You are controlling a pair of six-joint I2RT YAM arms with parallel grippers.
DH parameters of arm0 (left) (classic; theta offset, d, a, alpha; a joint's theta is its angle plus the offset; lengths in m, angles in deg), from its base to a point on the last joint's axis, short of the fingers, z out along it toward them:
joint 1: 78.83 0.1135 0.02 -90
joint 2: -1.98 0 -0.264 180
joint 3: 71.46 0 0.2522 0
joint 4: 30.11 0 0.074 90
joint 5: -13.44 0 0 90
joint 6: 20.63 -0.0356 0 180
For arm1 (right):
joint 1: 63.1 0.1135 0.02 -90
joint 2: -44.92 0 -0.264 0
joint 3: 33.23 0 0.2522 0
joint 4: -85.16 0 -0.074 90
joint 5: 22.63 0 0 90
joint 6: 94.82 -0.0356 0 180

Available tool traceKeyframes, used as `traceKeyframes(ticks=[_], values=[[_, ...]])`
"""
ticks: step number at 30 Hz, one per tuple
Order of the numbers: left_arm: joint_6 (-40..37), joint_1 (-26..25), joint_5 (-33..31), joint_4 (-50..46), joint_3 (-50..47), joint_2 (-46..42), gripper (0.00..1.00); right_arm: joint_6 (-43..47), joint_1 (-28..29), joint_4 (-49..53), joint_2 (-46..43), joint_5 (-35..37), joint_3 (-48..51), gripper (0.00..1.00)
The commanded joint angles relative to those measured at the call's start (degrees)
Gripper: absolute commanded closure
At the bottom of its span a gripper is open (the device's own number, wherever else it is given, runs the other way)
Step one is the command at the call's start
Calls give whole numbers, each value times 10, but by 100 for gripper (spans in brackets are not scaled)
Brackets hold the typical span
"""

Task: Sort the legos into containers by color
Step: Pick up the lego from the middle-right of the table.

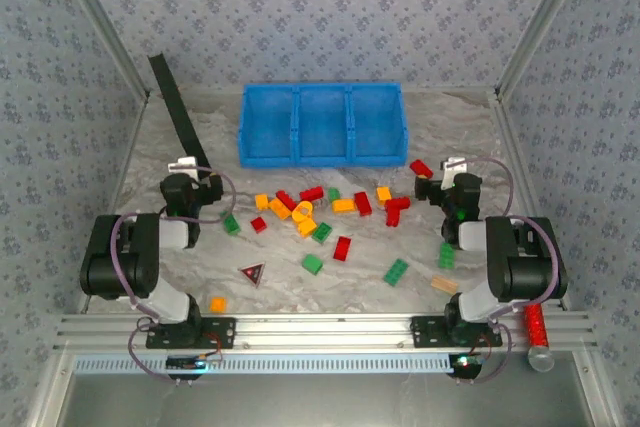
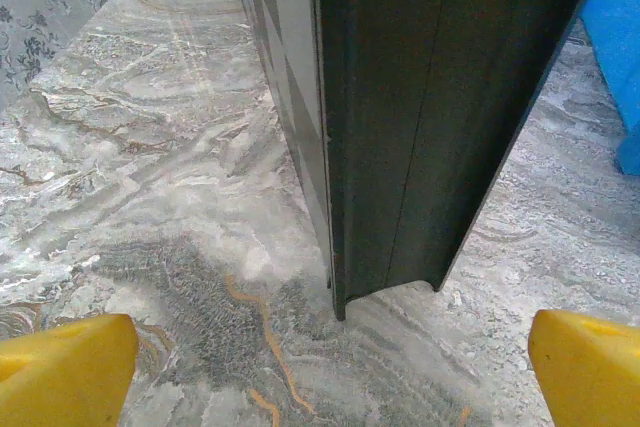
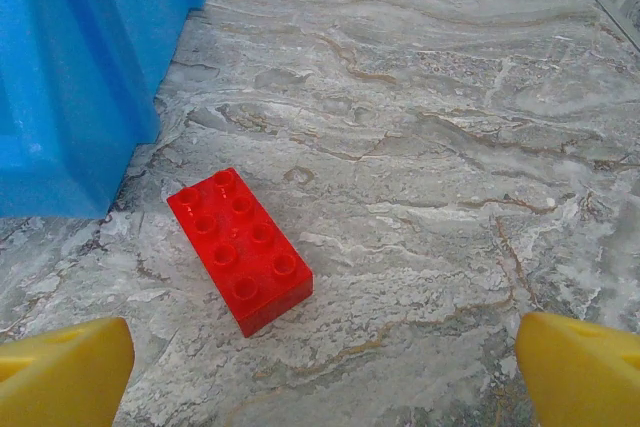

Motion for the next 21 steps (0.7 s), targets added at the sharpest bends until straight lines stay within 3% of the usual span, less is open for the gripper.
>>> traceKeyframes(ticks=[1,21], values=[[-9,-3,11,20,3,-6,0,-7,-3,-4,4,1,-11,0],[-9,-3,12,20,2,-6,0,-11,-8,-4,4,-10,-11,0]])
